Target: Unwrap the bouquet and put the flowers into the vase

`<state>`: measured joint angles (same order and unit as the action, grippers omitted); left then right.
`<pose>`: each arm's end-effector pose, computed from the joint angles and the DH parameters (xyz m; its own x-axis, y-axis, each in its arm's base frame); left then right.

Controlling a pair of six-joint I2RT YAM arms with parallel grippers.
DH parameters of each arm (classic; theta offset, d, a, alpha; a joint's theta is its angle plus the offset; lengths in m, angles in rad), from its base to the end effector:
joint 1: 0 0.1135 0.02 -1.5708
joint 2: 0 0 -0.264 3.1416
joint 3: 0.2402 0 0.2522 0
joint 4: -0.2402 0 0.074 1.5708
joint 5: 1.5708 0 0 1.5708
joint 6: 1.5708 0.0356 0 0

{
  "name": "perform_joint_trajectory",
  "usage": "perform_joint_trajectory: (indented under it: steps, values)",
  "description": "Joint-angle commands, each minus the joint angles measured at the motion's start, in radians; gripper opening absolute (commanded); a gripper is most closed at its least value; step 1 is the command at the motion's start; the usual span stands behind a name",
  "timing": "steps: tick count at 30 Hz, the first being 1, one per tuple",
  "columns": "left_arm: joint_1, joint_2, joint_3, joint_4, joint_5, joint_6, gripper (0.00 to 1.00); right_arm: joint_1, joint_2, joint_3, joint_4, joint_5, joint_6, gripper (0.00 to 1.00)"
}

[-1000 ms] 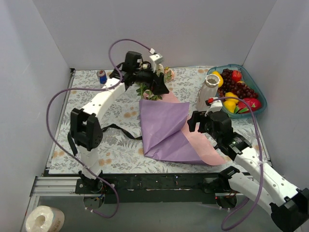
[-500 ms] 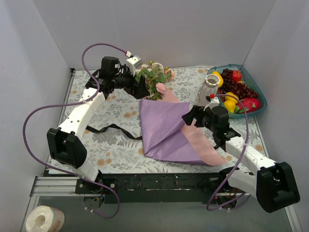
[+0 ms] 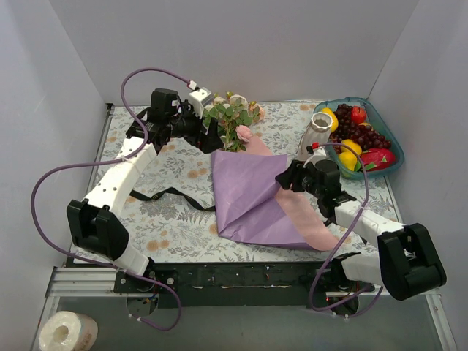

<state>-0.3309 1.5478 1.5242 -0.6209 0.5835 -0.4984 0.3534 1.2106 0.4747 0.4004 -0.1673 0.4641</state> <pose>0.3182 -0.1300 0.3693 -0.8278 -0.1374 -0.5439 0.3324 0.6609 -0.6729 0.2342 0.0927 0.2047 -0.4950 0.2879 -0.8198 -0.2988 0.8296 0.4717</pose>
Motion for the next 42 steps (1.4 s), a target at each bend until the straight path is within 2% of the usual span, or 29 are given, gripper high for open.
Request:
perform_joint_trajectory:
  steps: [1, 9, 12, 13, 15, 16, 20, 26, 33, 38, 42]
  values:
    - [0.004, -0.060, -0.019, 0.004, -0.008, 0.017, 0.98, -0.002, 0.036, 0.027, 0.084, -0.028, -0.004, 0.56]
    - [0.004, -0.066, -0.041, 0.003, -0.017, 0.026, 0.98, 0.001, 0.084, 0.053, 0.112, -0.057, 0.001, 0.52]
    - [0.004, -0.071, -0.050, 0.006, -0.020, 0.026, 0.98, 0.010, 0.087, 0.071, 0.110, -0.070, -0.005, 0.43]
    - [0.004, -0.071, -0.056, 0.006, -0.020, 0.024, 0.98, 0.019, 0.087, 0.085, 0.112, -0.072, -0.010, 0.36]
    - [0.004, -0.072, -0.059, 0.007, -0.019, 0.024, 0.98, 0.025, 0.092, 0.099, 0.098, -0.075, -0.021, 0.28]
    - [0.004, -0.074, -0.061, 0.009, -0.019, 0.024, 0.98, 0.032, 0.090, 0.107, 0.095, -0.078, -0.022, 0.20]
    - [0.004, -0.078, -0.067, 0.015, -0.025, 0.023, 0.98, 0.056, 0.086, 0.151, 0.069, -0.080, -0.033, 0.05]
    - [0.004, -0.089, -0.065, 0.035, -0.071, 0.005, 0.98, 0.162, 0.066, 0.246, -0.008, -0.060, -0.073, 0.05]
    - [0.059, -0.115, -0.039, 0.116, -0.267, -0.127, 0.98, 0.402, 0.104, 0.401, -0.113, 0.023, -0.136, 0.11]
    - [0.116, -0.149, -0.039, 0.151, -0.338, -0.172, 0.98, 0.545, 0.217, 0.574, -0.184, 0.094, -0.166, 0.13]
    - [0.145, -0.181, -0.052, 0.159, -0.341, -0.178, 0.98, 0.656, 0.332, 0.725, -0.282, 0.121, -0.200, 0.17]
